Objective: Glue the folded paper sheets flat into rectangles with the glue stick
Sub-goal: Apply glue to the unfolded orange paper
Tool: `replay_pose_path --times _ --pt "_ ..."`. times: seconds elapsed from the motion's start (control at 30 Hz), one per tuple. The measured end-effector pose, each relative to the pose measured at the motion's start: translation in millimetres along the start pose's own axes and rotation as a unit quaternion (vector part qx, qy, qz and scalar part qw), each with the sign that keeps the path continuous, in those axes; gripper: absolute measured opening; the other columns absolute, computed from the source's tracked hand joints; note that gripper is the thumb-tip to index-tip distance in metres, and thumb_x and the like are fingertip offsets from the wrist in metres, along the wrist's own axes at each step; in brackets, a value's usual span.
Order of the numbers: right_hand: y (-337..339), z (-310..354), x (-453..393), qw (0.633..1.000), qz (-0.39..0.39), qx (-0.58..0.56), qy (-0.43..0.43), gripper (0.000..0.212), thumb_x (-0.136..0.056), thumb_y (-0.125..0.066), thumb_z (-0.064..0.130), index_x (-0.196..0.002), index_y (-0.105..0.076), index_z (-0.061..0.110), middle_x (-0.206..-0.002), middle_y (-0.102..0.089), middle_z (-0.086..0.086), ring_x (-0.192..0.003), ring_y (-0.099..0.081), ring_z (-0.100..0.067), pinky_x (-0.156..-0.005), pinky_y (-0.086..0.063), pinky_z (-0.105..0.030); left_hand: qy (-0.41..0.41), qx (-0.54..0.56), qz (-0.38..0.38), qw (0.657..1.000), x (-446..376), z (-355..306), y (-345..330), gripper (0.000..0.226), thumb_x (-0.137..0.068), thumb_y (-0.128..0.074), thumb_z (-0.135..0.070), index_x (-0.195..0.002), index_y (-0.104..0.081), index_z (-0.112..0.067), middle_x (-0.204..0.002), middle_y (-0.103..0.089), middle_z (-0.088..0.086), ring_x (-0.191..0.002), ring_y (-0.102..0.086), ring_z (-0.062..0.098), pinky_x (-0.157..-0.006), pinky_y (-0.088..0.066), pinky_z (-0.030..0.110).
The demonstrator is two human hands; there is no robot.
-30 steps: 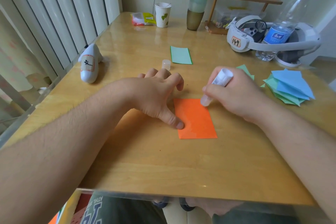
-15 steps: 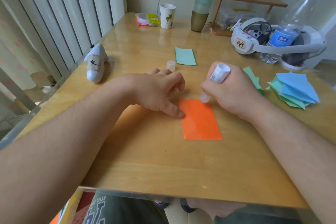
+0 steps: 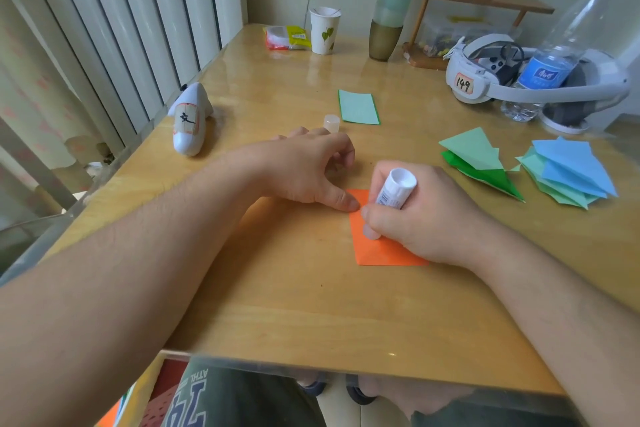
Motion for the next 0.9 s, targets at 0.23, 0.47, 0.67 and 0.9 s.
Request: replay_pose_path --times 0.23,0.47,0.67,0.9 --pt "-1 0 17 0.997 0.060 -0.054 0.015 0.018 -0.068 -0.071 0.029 -0.073 -0.060 0.015 -0.072 -0.074 -0.006 -0.072 -0.064 -0.029 -0.064 -0.054 -0.043 -0.004 -0.013 -0.012 1.000 0 -2 -2 0.056 -0.068 -0.076 -0.071 -0.108 -0.049 -0.041 -0.111 -0.046 -0.020 -0.116 -0.039 0.020 -0.102 -0.035 0.040" --pt "10 -3 3 0.988 -0.091 -0.124 0.016 0.016 -0.072 -0.064 0.021 -0.067 -0.053 0.011 -0.058 -0.070 0.007 -0.060 -0.058 -0.016 -0.053 -0.042 -0.031 -0.009 -0.029 0.004 1.000 2 -5 -1 0.058 -0.069 -0.078 -0.068 -0.110 -0.044 -0.045 -0.123 -0.044 -0.016 -0.118 -0.036 0.020 -0.098 -0.030 0.037" --pt "8 -6 1 0.984 -0.077 -0.162 0.014 0.020 -0.073 -0.066 0.021 -0.068 -0.053 0.007 -0.055 -0.066 0.006 -0.058 -0.051 -0.015 -0.055 -0.037 -0.032 -0.007 -0.032 0.003 0.999 3 -6 -1 0.061 -0.068 -0.078 -0.067 -0.113 -0.043 -0.045 -0.125 -0.044 -0.016 -0.119 -0.035 0.019 -0.098 -0.029 0.037" --pt "-2 -9 6 0.999 -0.025 -0.031 0.022 0.025 -0.070 -0.067 0.037 -0.076 -0.057 0.014 -0.071 -0.071 -0.009 -0.075 -0.065 -0.034 -0.065 -0.055 -0.049 -0.006 -0.033 0.002 0.999 4 -8 -1 0.060 -0.067 -0.078 -0.066 -0.110 -0.042 -0.046 -0.122 -0.044 -0.015 -0.118 -0.036 0.020 -0.097 -0.031 0.038"
Point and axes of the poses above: each hand's wrist, its own x-axis away from the middle knuckle, its own y-axis out of the back of the hand, z = x × y, the point moved 4 cm from there along -x, towards the middle knuckle
